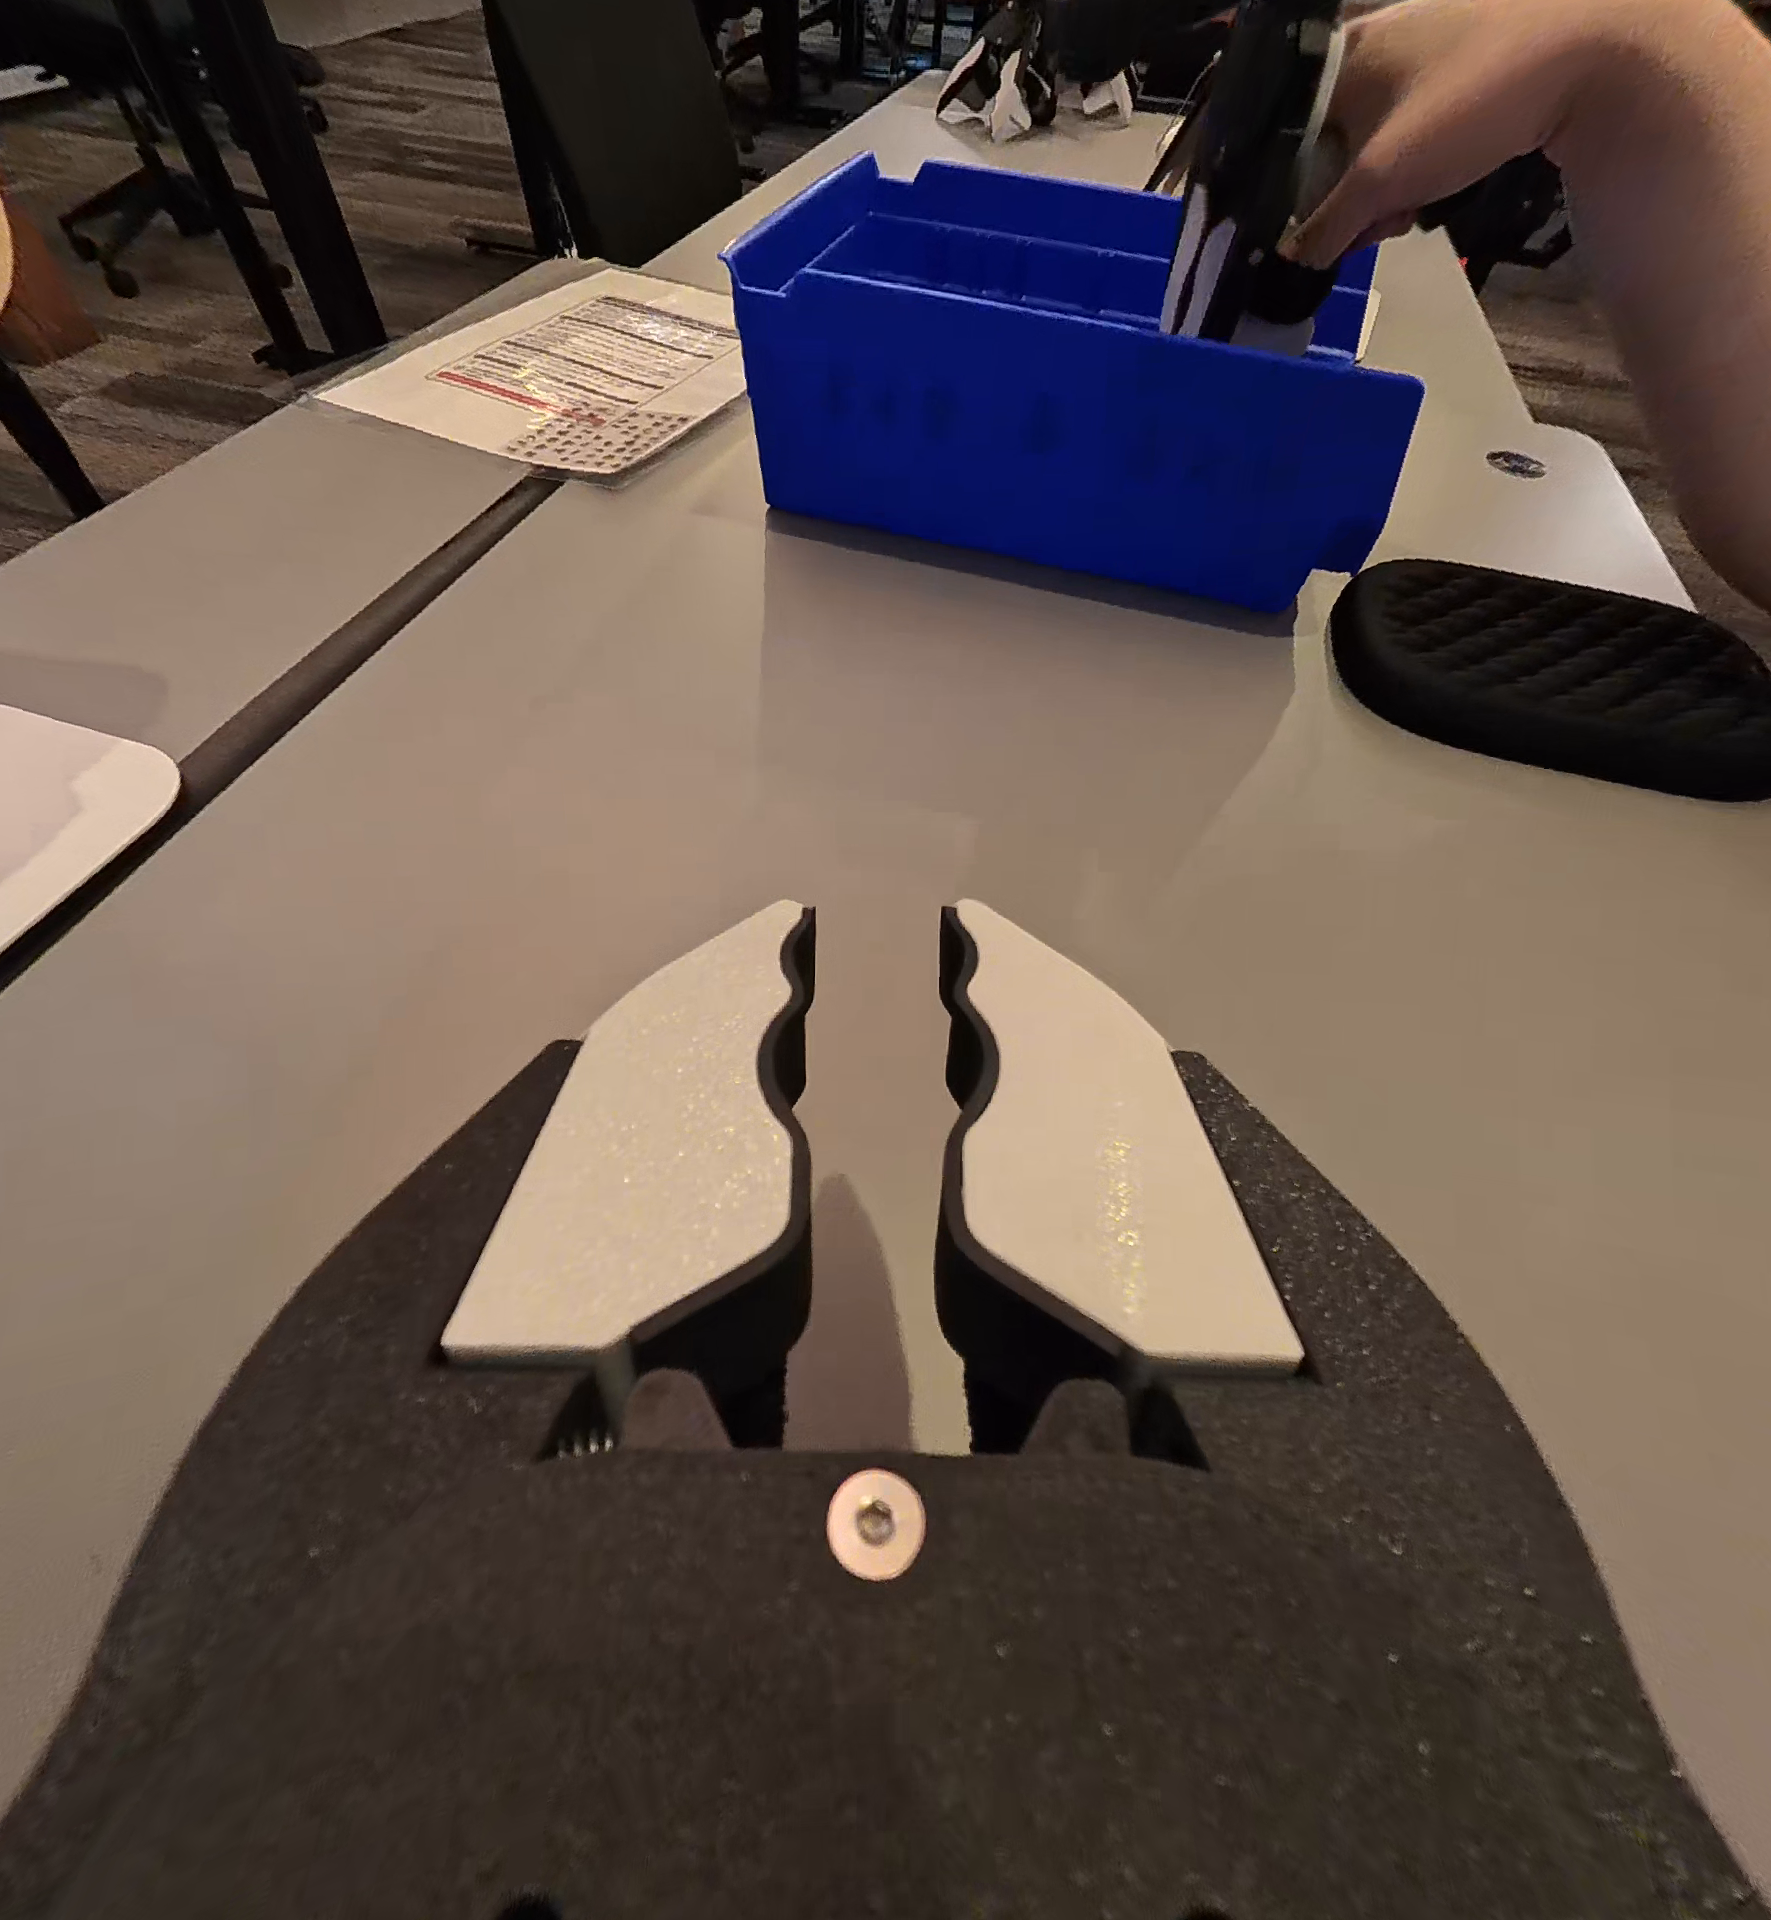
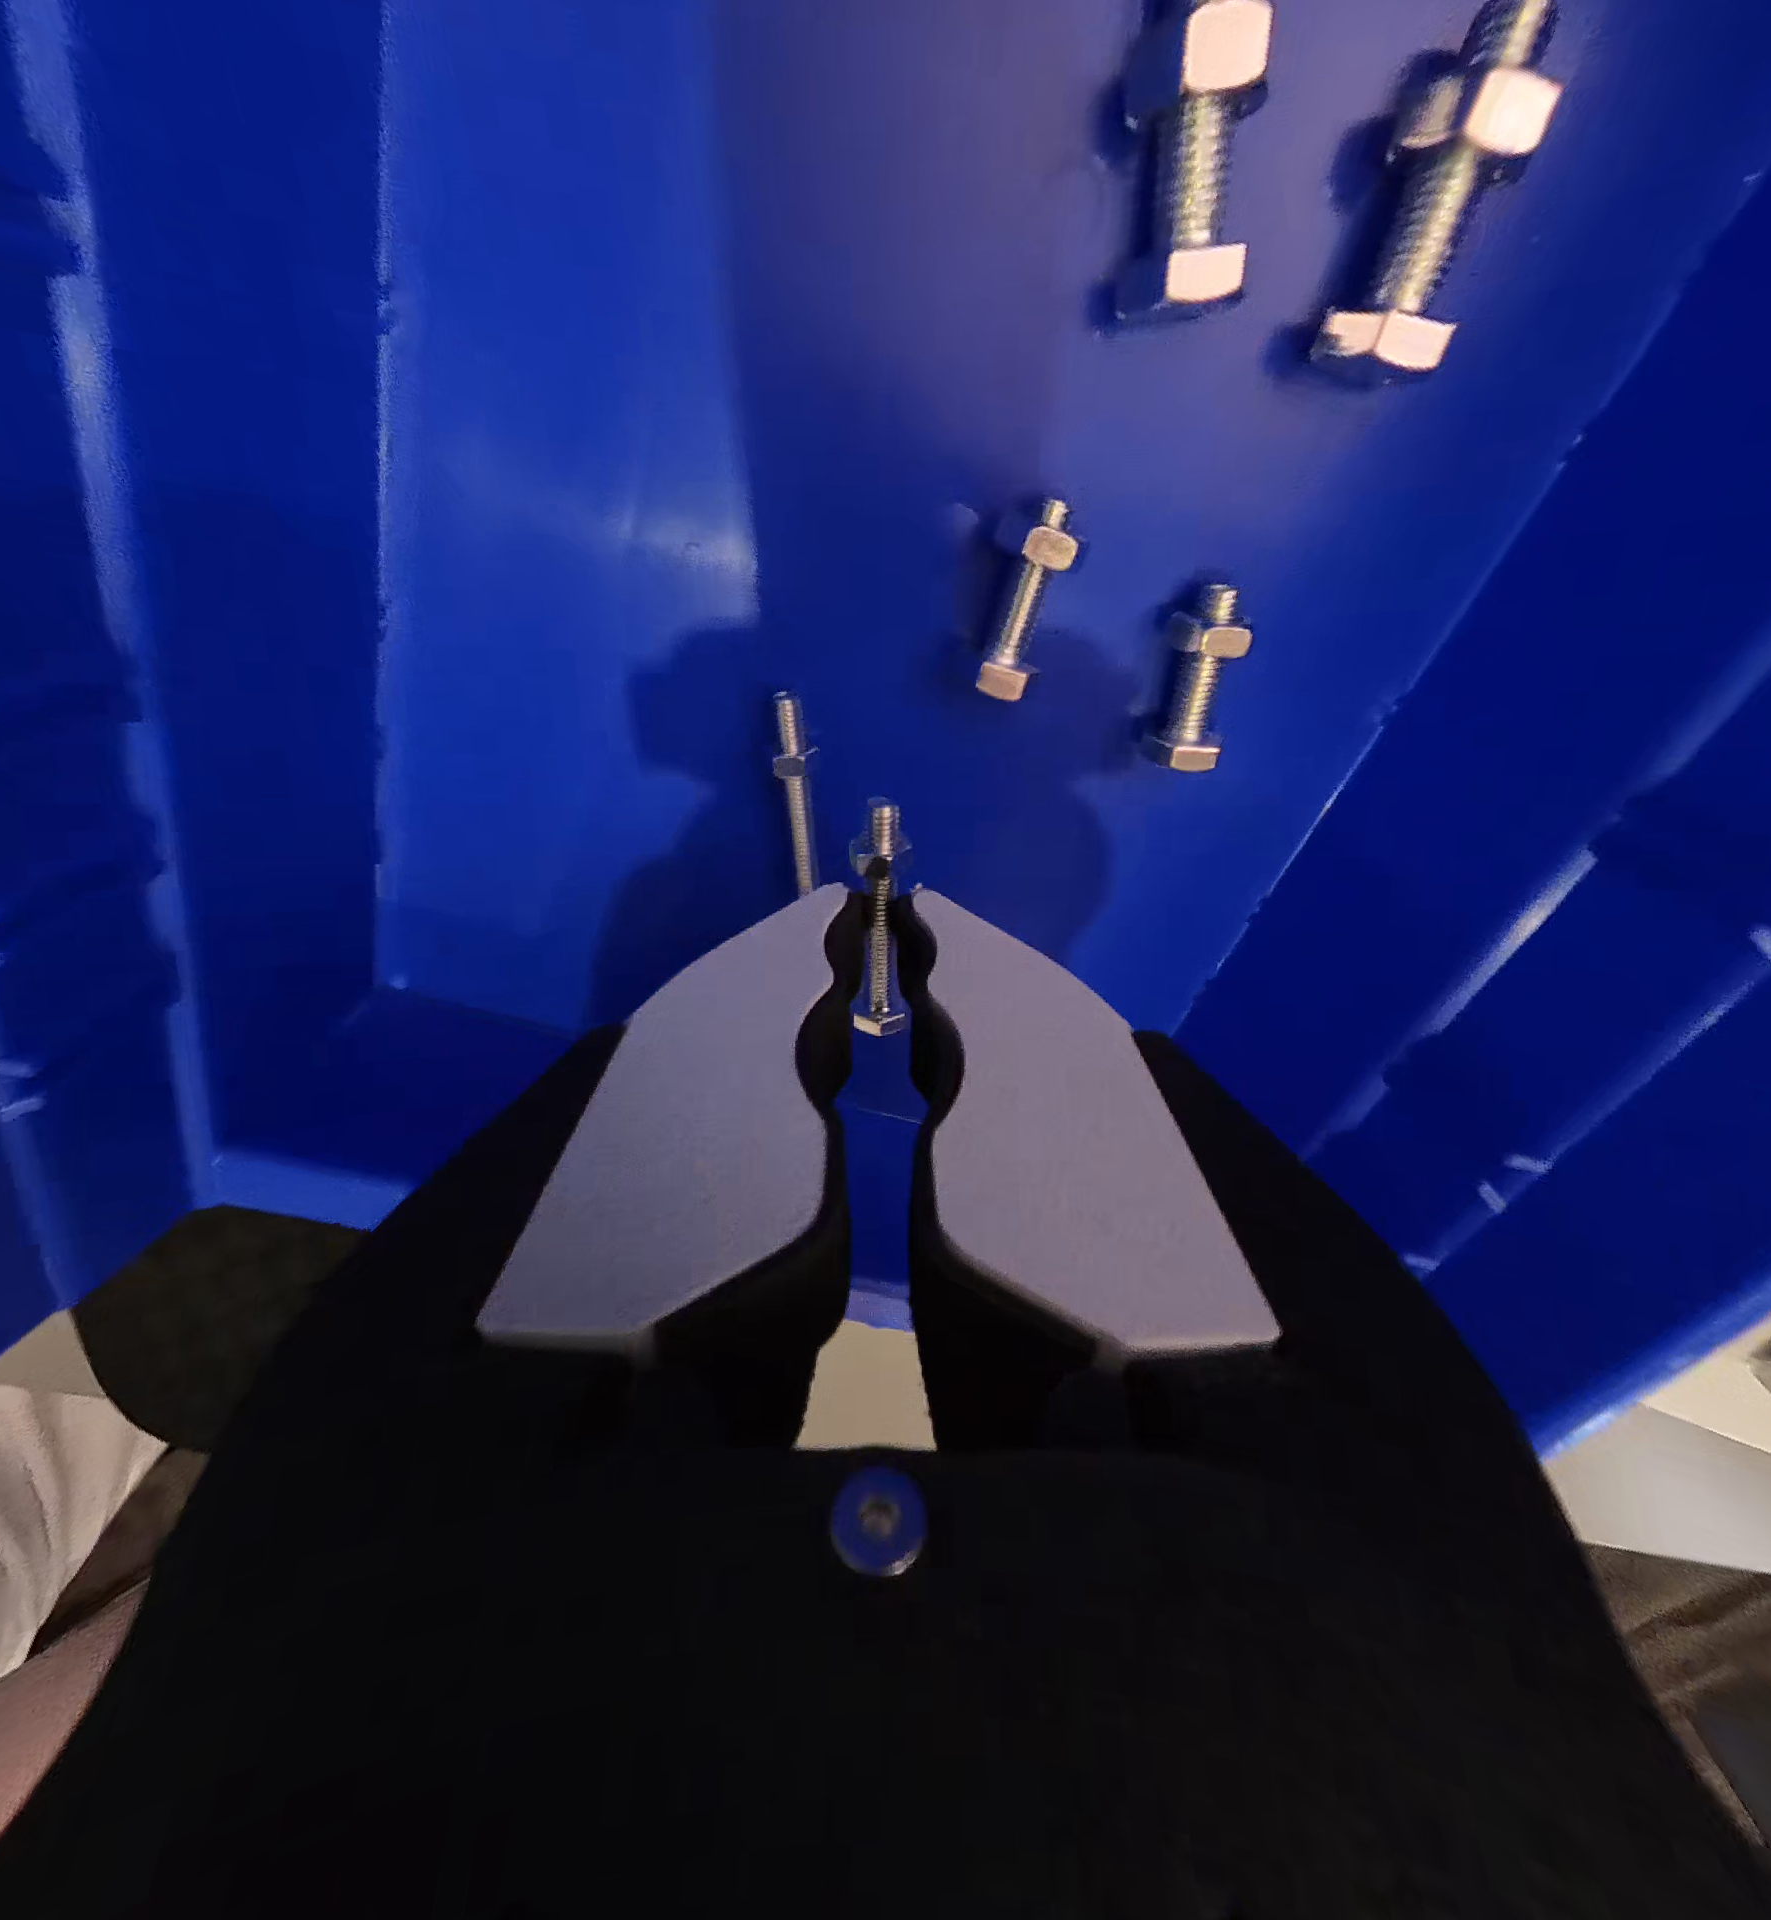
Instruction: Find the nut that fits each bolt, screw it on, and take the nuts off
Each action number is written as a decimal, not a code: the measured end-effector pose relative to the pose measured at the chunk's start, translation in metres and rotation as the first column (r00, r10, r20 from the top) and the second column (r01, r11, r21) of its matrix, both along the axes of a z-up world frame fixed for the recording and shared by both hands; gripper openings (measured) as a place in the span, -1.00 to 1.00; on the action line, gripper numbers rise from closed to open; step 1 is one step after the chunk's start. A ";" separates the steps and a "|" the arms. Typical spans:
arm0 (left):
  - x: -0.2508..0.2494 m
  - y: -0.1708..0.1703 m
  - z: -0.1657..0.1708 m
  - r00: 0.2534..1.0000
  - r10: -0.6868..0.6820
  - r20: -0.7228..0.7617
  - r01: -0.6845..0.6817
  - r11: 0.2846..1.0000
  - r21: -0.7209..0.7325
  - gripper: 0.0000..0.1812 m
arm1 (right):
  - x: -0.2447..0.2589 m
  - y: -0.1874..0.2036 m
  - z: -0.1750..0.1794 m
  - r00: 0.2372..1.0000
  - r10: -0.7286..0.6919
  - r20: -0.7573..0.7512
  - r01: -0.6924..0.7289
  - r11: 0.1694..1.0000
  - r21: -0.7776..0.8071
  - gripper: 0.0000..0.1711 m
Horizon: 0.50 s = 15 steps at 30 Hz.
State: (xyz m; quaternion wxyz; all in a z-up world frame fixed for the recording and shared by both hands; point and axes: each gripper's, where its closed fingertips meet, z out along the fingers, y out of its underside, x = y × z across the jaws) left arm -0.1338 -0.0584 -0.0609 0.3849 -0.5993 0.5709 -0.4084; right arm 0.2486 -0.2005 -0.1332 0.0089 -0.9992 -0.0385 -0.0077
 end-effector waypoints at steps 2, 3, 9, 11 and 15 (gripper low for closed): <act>0.000 0.000 -0.001 1.000 -0.002 -0.006 0.002 1.000 0.002 -0.76 | 0.001 0.000 -0.006 1.000 0.002 -0.008 -0.002 1.000 -0.012 -0.93; 0.001 -0.001 -0.002 1.000 -0.003 -0.007 0.003 1.000 0.002 -0.76 | 0.002 0.000 -0.009 1.000 0.000 -0.015 0.000 1.000 -0.016 -0.93; 0.001 -0.001 -0.002 1.000 -0.007 -0.009 0.007 1.000 0.005 -0.76 | 0.012 -0.006 -0.020 1.000 -0.007 -0.010 0.006 0.999 -0.040 -0.93; 0.001 -0.001 -0.003 1.000 -0.007 -0.011 0.007 1.000 0.006 -0.76 | 0.012 -0.005 -0.022 1.000 -0.009 -0.022 0.008 1.000 -0.026 -0.93; 0.002 -0.003 -0.004 1.000 -0.010 -0.016 0.010 1.000 0.005 -0.76 | 0.013 -0.005 -0.024 1.000 -0.003 -0.030 0.002 1.000 -0.016 -0.93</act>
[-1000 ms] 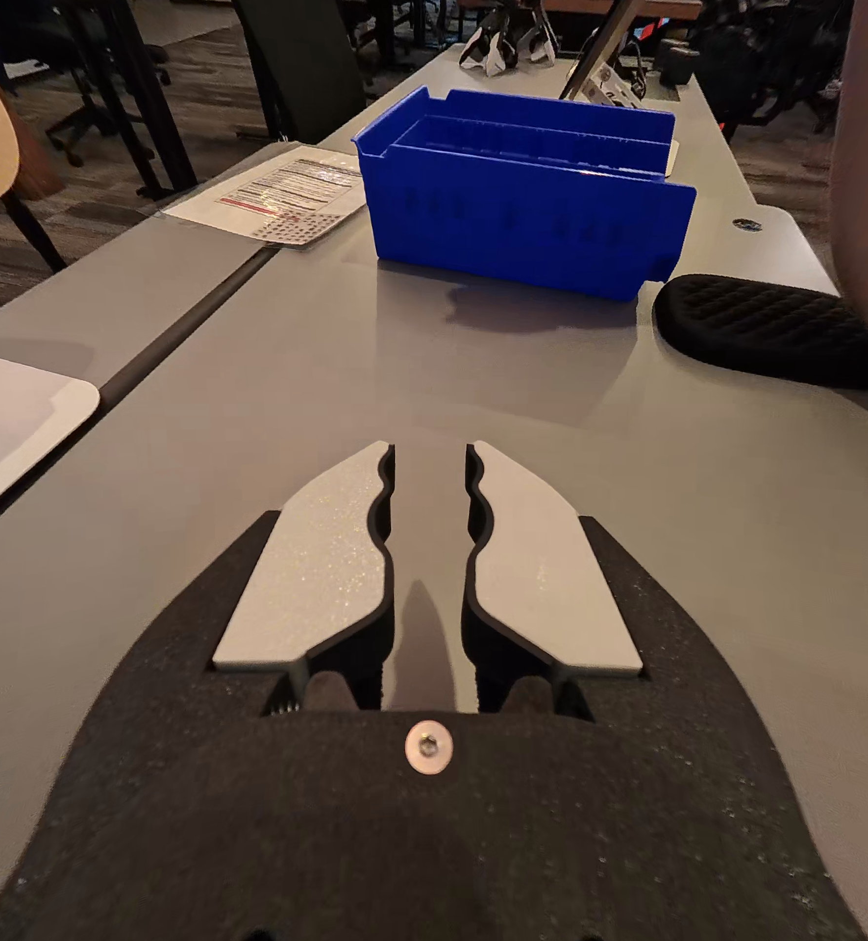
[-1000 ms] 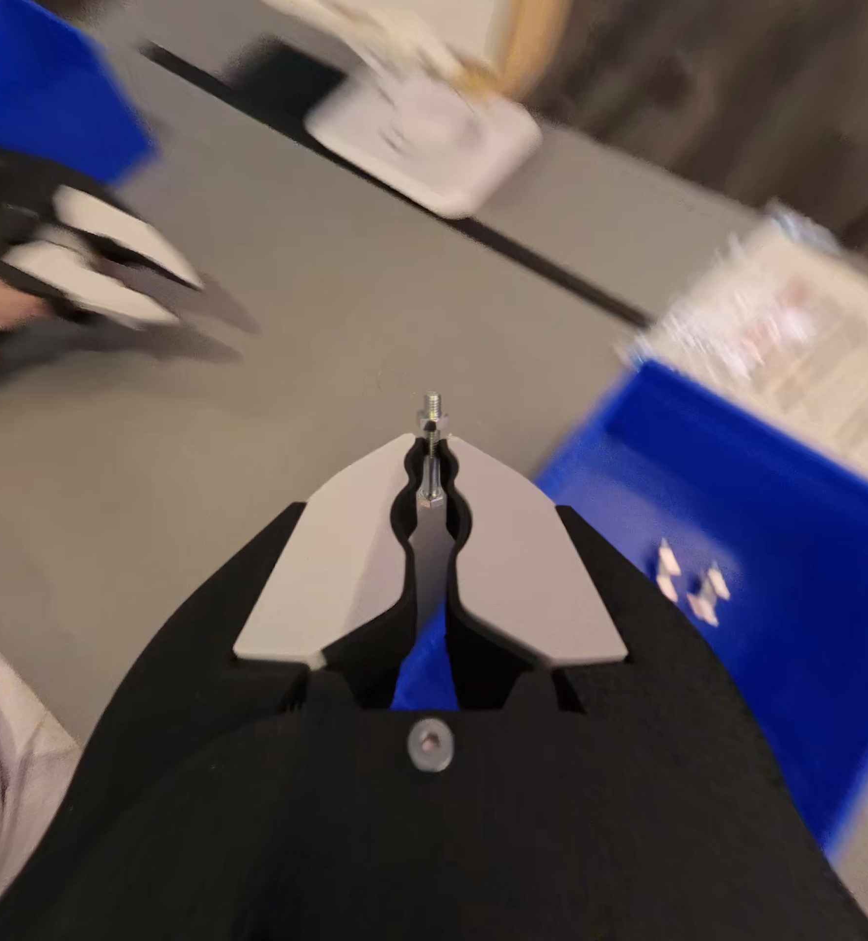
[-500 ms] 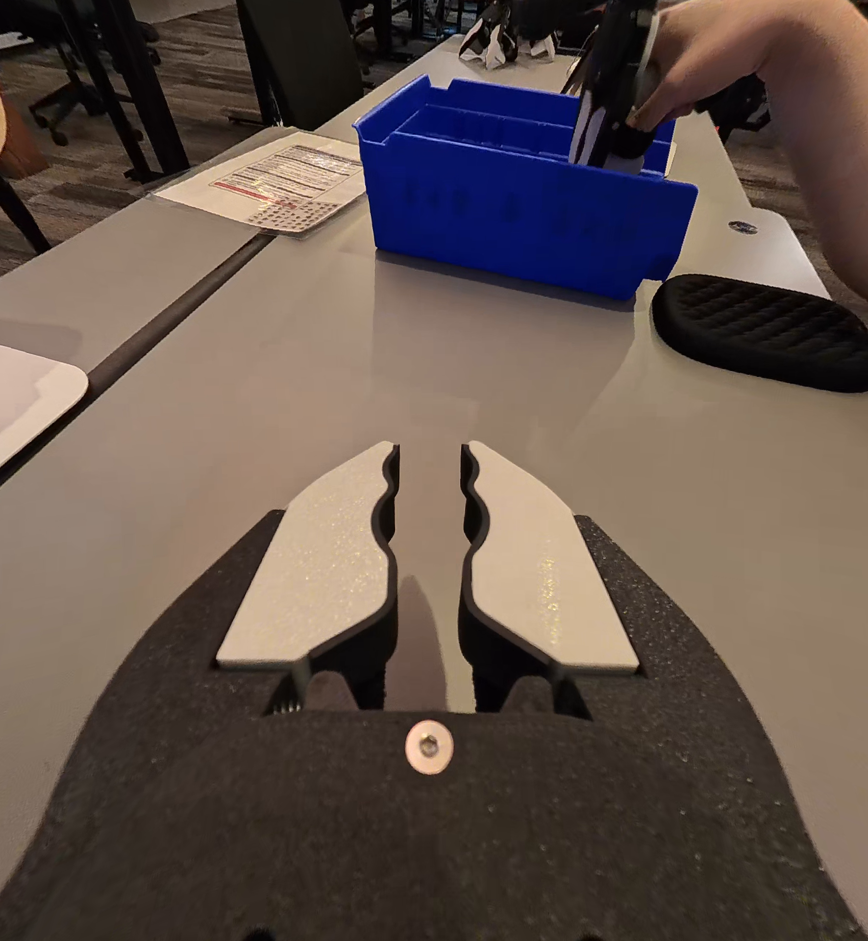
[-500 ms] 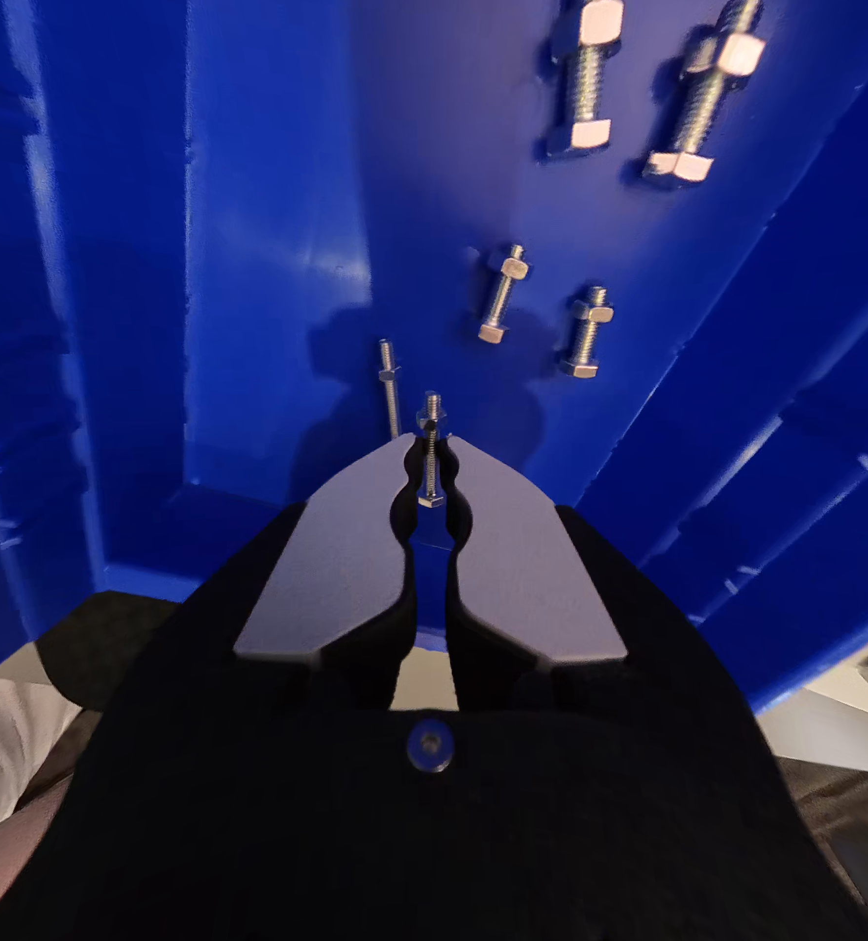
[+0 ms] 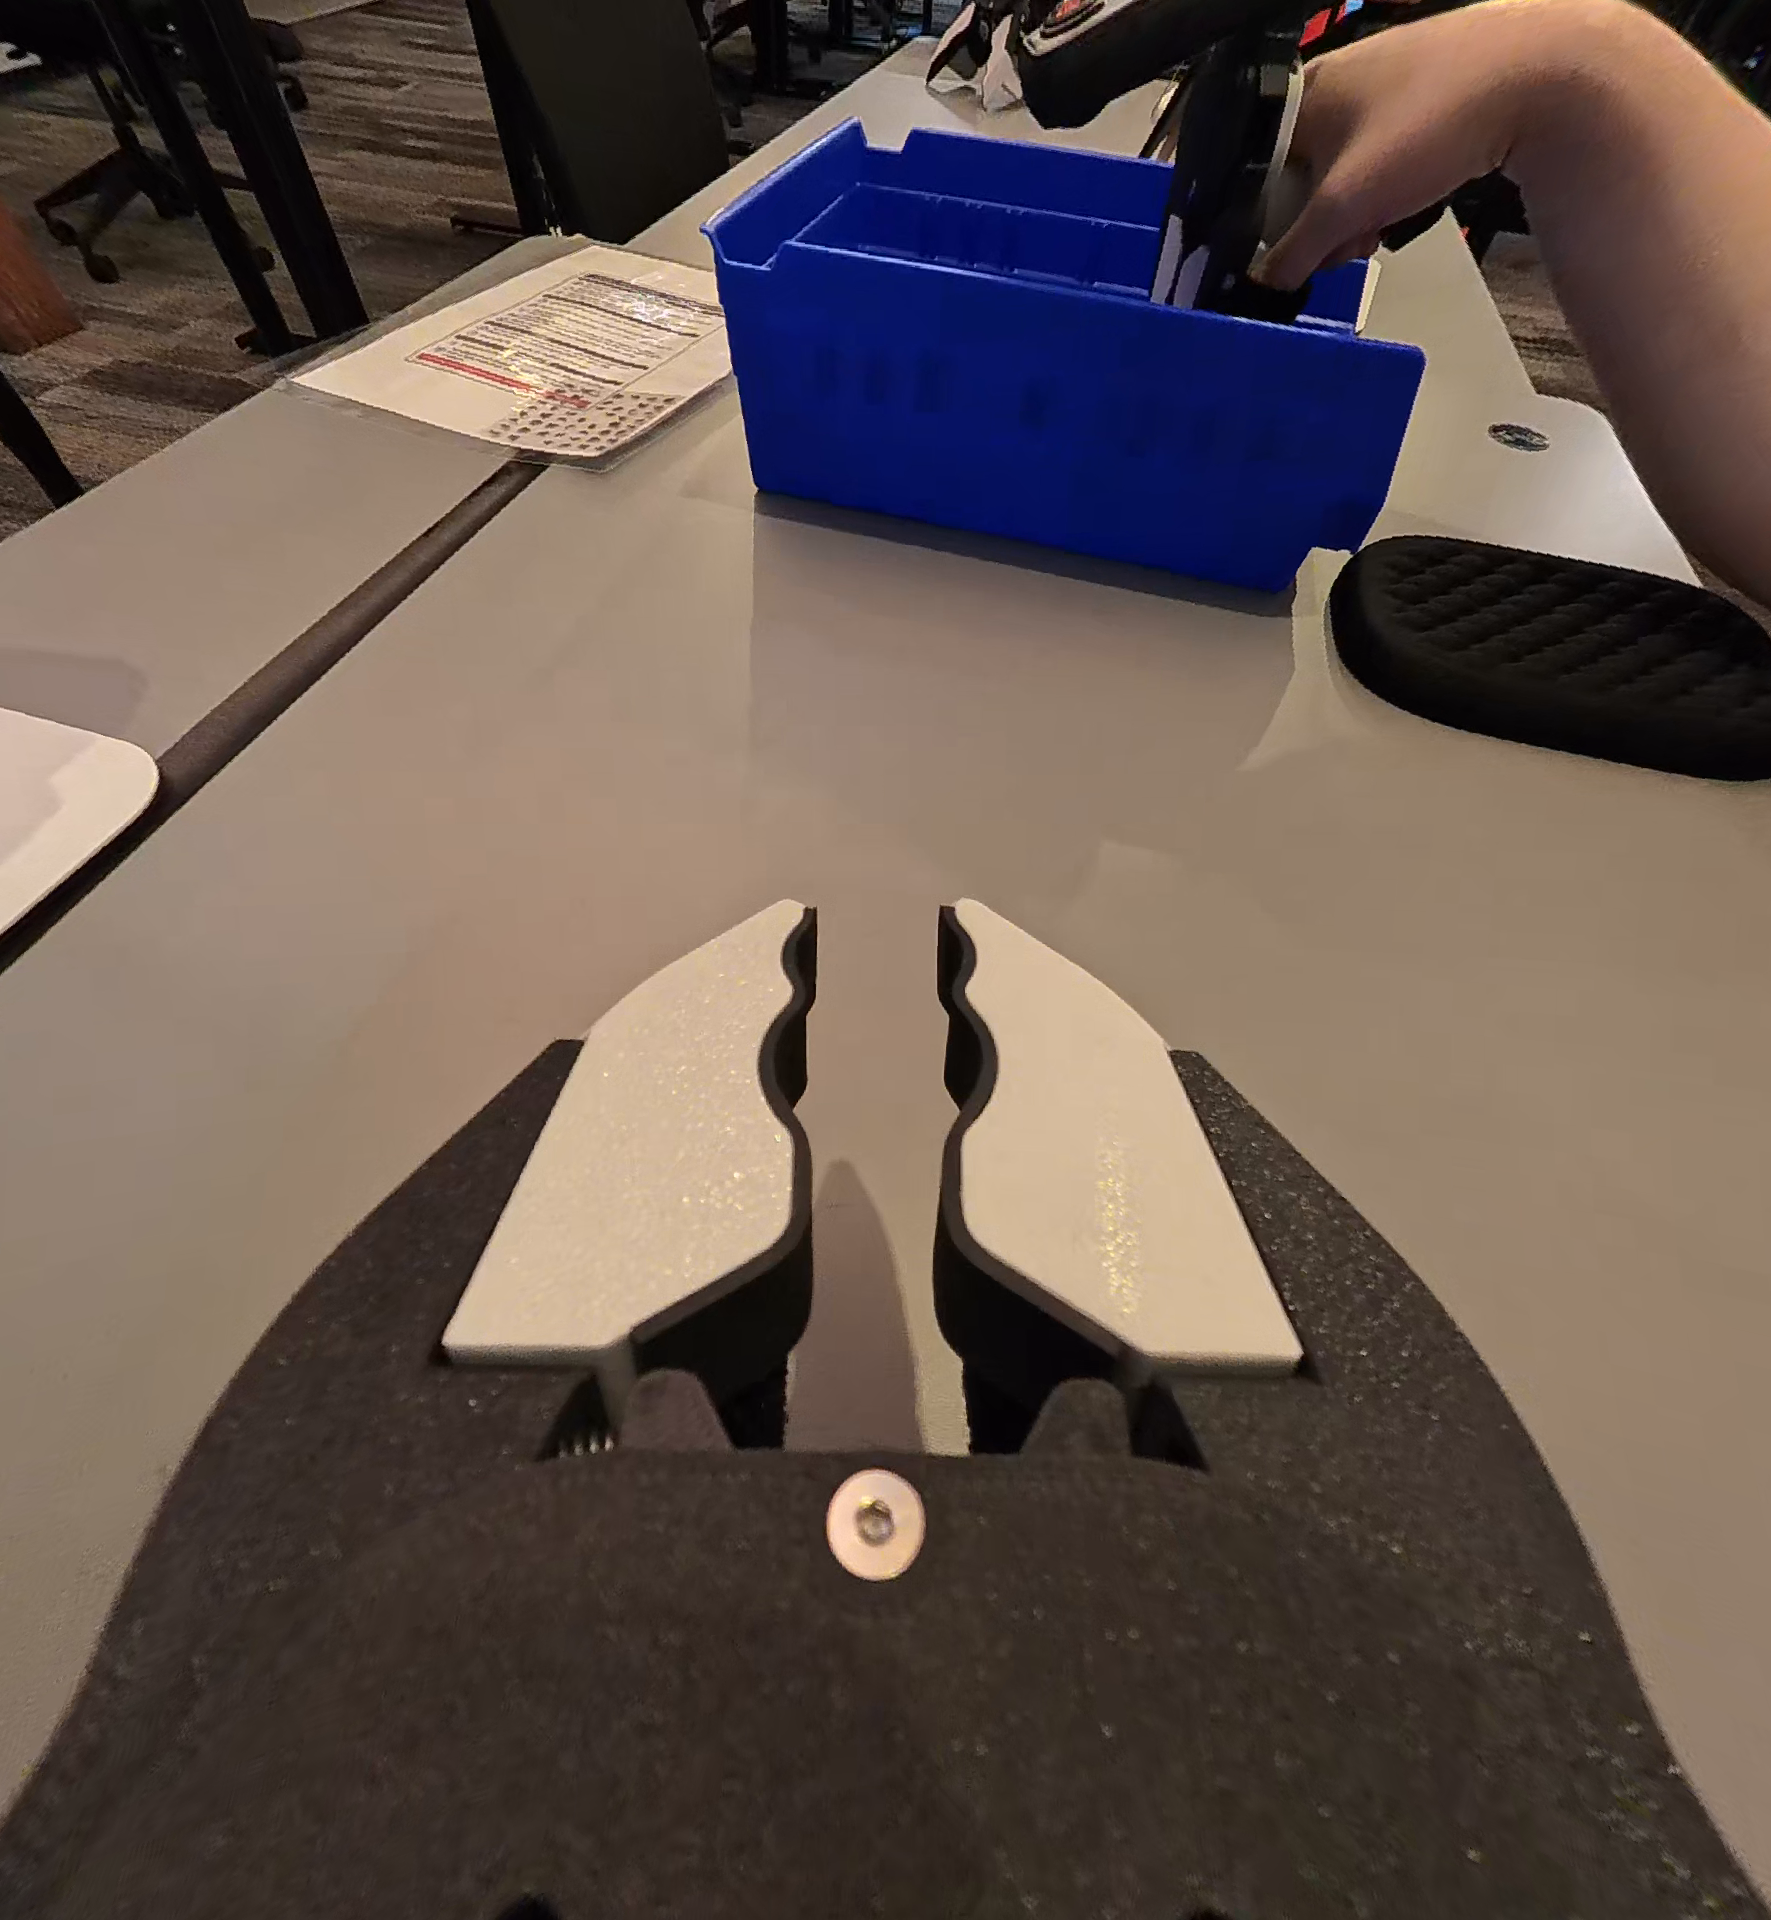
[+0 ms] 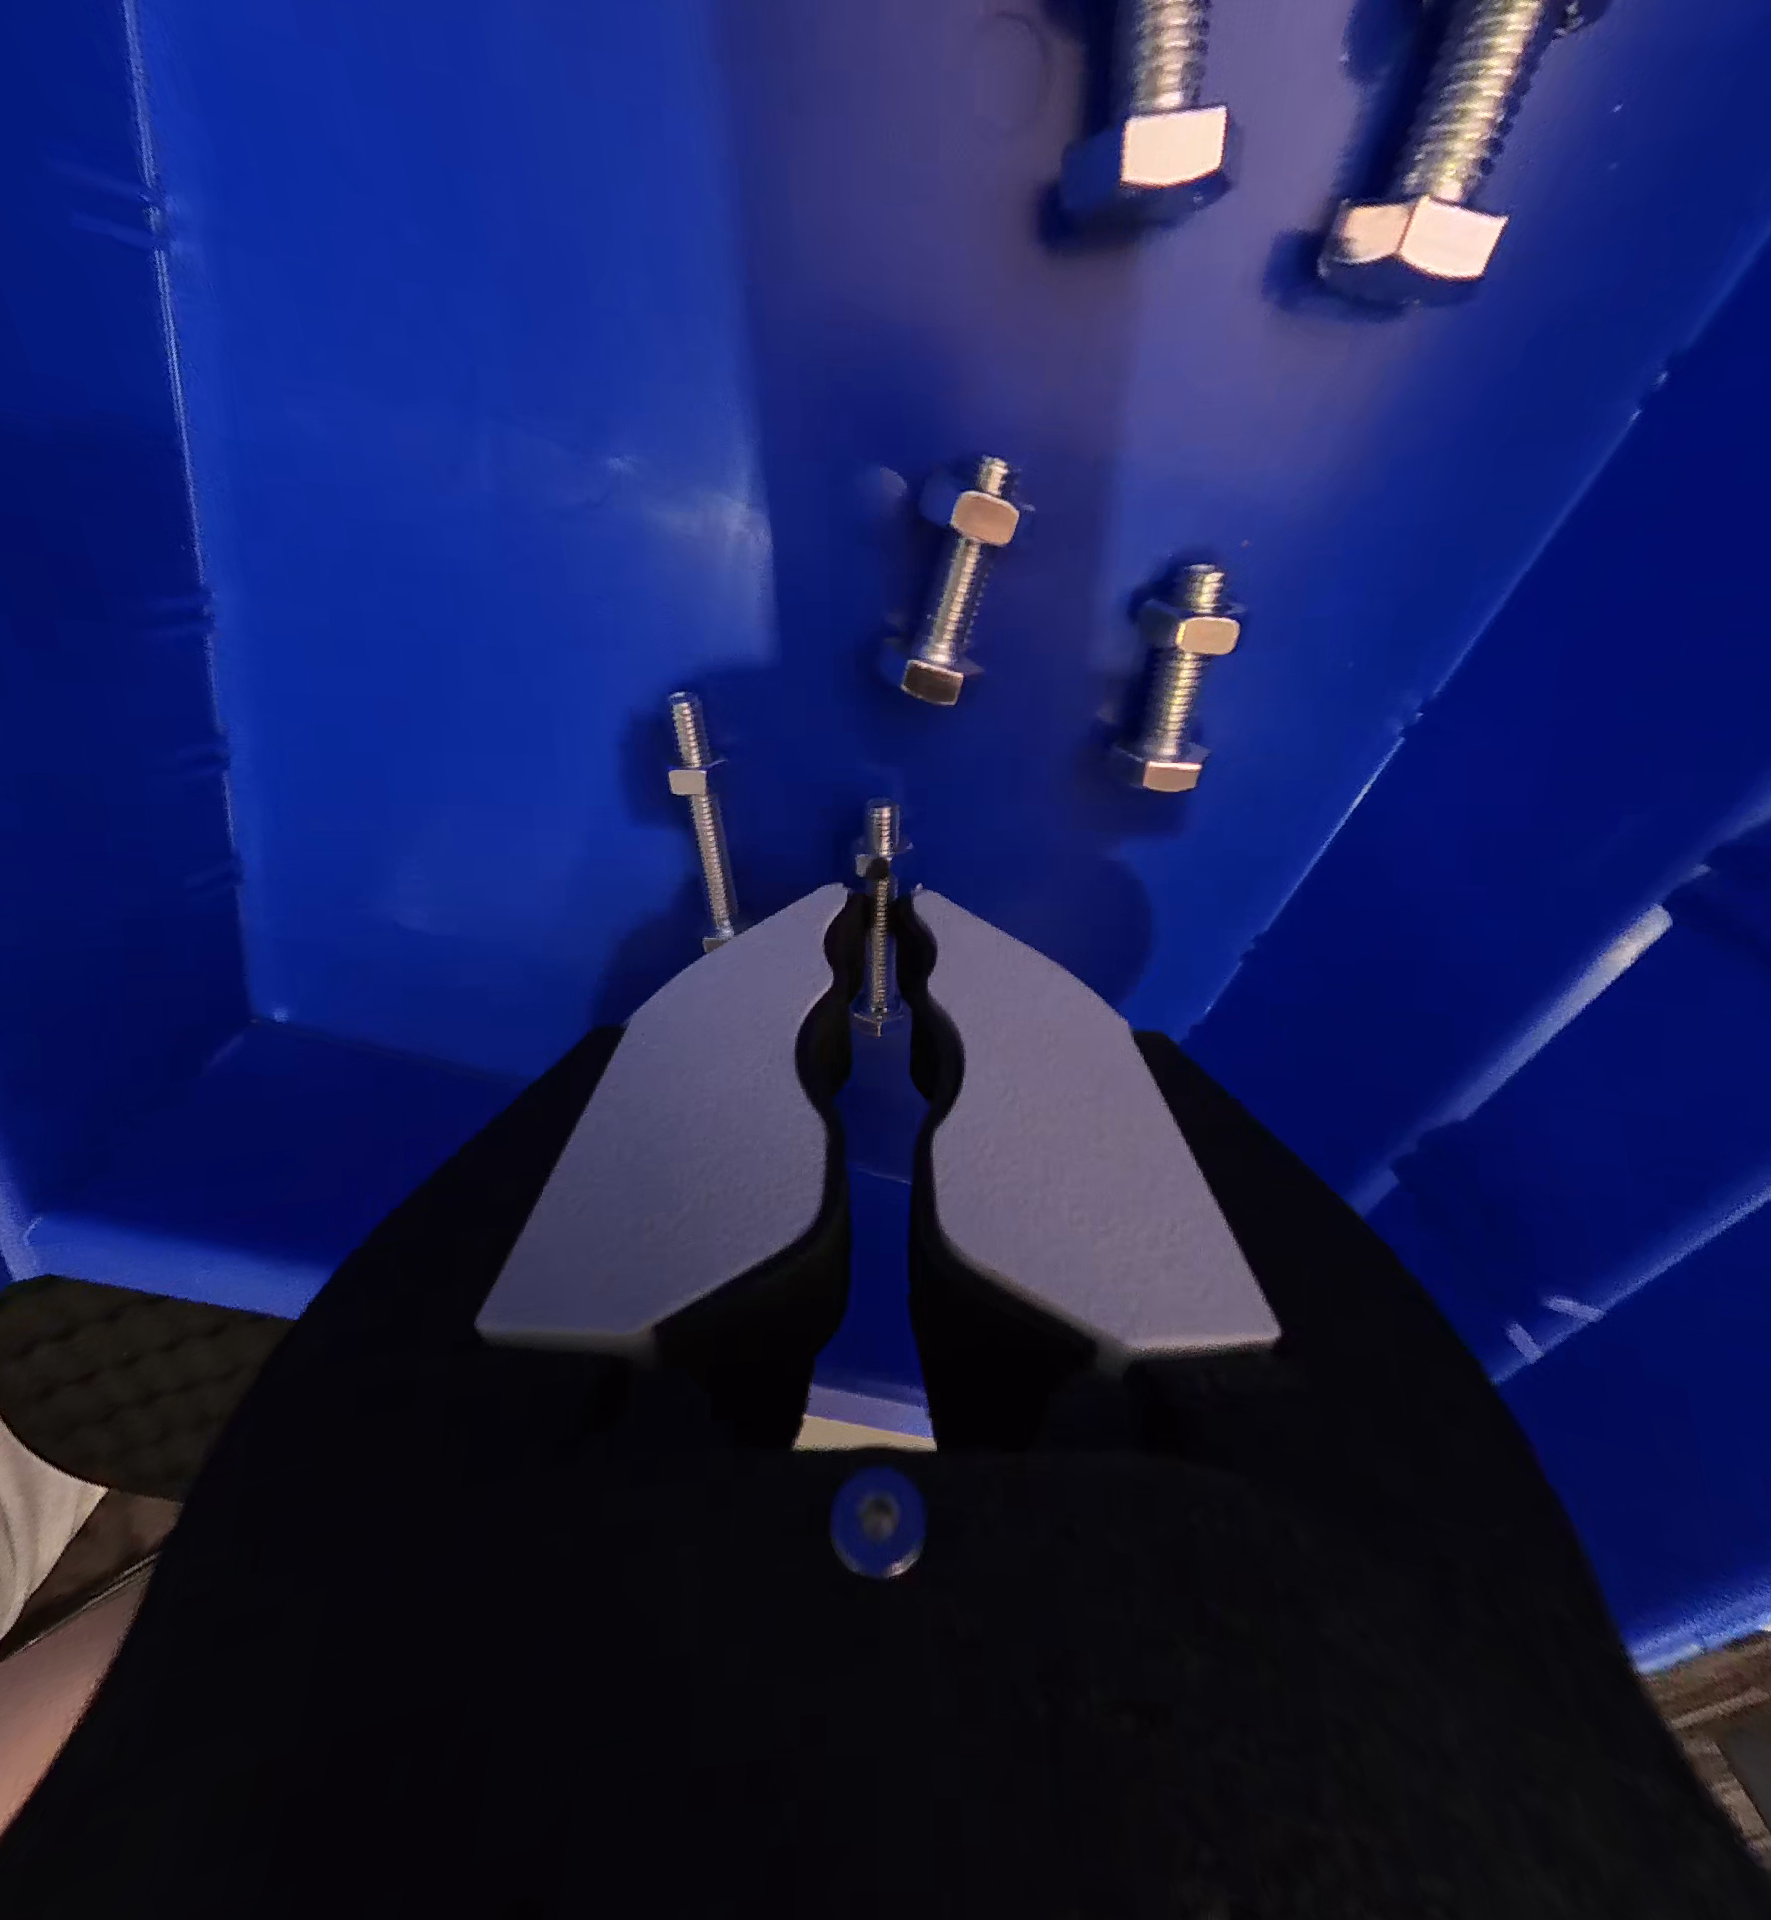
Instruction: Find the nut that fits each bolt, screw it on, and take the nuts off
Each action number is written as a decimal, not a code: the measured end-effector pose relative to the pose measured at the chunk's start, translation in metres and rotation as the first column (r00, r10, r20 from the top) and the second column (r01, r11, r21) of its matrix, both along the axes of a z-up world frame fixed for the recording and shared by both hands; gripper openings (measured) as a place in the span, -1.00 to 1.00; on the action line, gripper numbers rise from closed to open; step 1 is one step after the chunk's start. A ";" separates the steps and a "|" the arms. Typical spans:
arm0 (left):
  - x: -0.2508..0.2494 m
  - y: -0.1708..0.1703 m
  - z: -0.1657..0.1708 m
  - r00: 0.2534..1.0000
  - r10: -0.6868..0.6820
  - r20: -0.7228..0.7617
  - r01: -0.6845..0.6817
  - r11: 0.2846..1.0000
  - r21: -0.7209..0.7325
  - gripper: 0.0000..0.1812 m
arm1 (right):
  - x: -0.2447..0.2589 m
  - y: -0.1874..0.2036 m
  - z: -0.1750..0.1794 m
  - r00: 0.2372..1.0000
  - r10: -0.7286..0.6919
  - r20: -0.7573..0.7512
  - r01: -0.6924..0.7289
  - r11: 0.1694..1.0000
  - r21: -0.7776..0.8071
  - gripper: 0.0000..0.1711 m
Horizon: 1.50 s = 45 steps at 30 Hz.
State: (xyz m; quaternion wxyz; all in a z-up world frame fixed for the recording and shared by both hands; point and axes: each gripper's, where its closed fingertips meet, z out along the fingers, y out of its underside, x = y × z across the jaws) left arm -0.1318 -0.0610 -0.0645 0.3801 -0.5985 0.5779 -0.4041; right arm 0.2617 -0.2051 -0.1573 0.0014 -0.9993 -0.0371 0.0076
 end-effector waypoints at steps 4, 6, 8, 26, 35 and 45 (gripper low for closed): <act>0.000 0.001 0.001 1.000 0.011 0.003 -0.011 1.000 0.004 -0.76 | -0.001 0.005 0.001 1.000 0.007 -0.002 -0.006 0.999 0.051 -0.77; -0.001 0.003 0.005 1.000 0.023 0.015 -0.023 1.000 0.005 -0.76 | -0.007 0.005 0.014 1.000 0.016 -0.010 -0.015 0.995 0.098 -0.73; -0.002 0.004 0.009 0.999 0.030 0.031 -0.030 1.000 0.006 -0.76 | -0.008 0.006 0.047 0.999 0.024 0.045 -0.033 0.976 0.213 -0.72; 0.001 -0.004 0.015 1.000 0.010 0.018 -0.010 1.000 0.021 -0.76 | 0.093 0.027 0.064 0.988 -0.155 0.022 0.140 0.934 0.329 -0.63; 0.000 -0.006 0.015 1.000 0.010 -0.003 -0.010 1.000 0.012 -0.77 | 0.087 0.035 0.042 0.981 -0.189 -0.051 0.196 0.948 0.251 -0.93; -0.067 0.010 0.099 0.961 0.257 -0.099 -0.251 0.966 0.067 -0.84 | 0.089 0.037 0.041 0.988 -0.148 -0.049 0.156 0.920 0.361 -0.93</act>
